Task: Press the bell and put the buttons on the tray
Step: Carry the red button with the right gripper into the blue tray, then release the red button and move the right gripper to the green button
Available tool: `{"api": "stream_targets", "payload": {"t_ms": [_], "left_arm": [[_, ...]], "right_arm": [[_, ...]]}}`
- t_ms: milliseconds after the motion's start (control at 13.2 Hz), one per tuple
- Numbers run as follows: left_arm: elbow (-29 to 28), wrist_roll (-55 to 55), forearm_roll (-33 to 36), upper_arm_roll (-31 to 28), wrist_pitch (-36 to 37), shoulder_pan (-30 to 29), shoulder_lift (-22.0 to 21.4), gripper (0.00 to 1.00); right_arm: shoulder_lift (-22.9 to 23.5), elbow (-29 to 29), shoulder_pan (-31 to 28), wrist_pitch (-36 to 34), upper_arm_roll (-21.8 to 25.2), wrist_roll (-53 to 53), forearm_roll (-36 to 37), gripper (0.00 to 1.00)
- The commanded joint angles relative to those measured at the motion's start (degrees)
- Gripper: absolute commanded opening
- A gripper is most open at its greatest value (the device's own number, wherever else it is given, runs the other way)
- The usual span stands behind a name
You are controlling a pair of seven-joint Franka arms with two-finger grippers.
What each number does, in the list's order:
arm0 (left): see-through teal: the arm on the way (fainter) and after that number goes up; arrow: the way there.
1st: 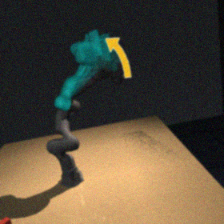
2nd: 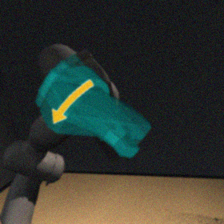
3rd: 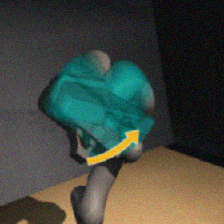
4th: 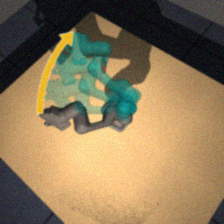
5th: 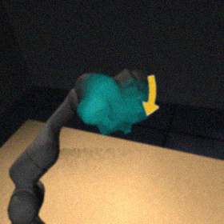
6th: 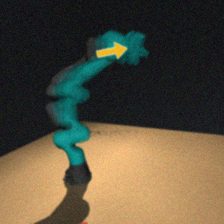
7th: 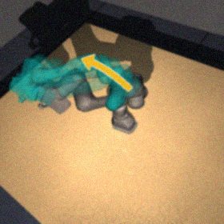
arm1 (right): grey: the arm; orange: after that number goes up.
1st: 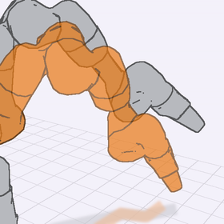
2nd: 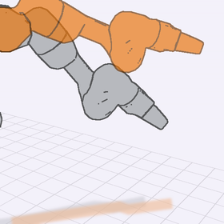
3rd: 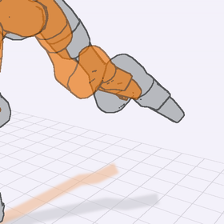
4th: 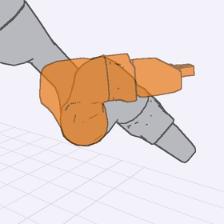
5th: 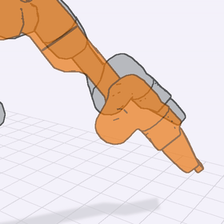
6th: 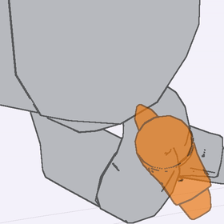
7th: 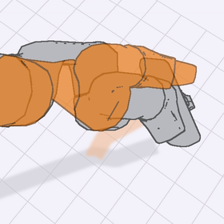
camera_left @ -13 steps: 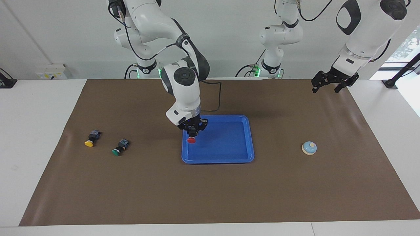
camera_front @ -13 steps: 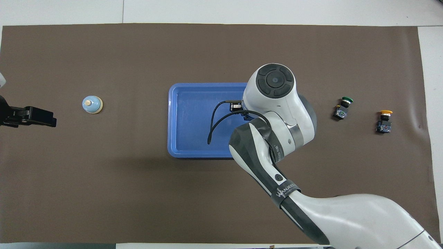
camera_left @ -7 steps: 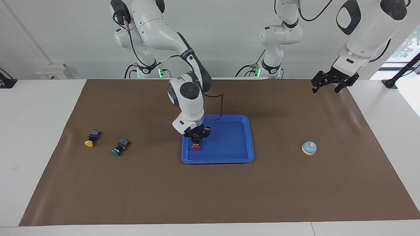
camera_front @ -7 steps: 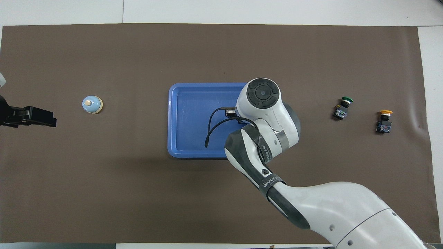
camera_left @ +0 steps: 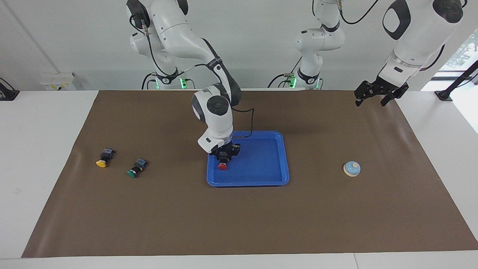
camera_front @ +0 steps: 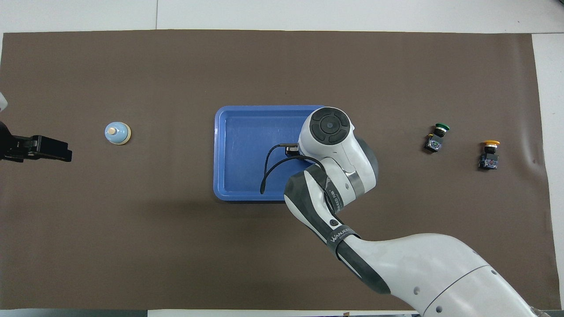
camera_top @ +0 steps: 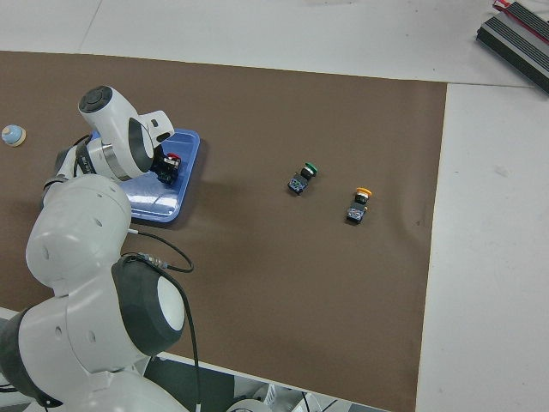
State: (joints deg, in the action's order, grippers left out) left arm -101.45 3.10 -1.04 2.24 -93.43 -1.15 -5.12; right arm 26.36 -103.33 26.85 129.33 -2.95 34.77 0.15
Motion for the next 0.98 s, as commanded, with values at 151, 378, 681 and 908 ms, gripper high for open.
{"api": "stream_targets", "payload": {"t_ms": [151, 378, 681, 908], "left_arm": [[0.0, 0.0, 0.2, 0.0, 0.3, -0.1, -0.6, 1.0], [0.0, 0.0, 0.2, 0.0, 0.3, -0.1, -0.6, 1.0], [0.0, 0.0, 0.2, 0.0, 0.3, -0.1, -0.6, 1.0], [0.0, 0.0, 0.2, 0.0, 0.3, -0.1, -0.6, 1.0]], "right_arm": [[-3.6, 2.6, -2.1, -6.6, 0.5, 2.4, -1.0, 1.0], [-7.6, 4.4, -7.5, -11.9, 0.6, 0.1, -0.9, 1.0], [-10.5, 4.3, -16.9, -16.6, 0.8, -10.5, 0.4, 1.0], [-10.8, 2.6, -21.9, -15.8, 0.9, -14.1, 2.9, 1.0]]}}
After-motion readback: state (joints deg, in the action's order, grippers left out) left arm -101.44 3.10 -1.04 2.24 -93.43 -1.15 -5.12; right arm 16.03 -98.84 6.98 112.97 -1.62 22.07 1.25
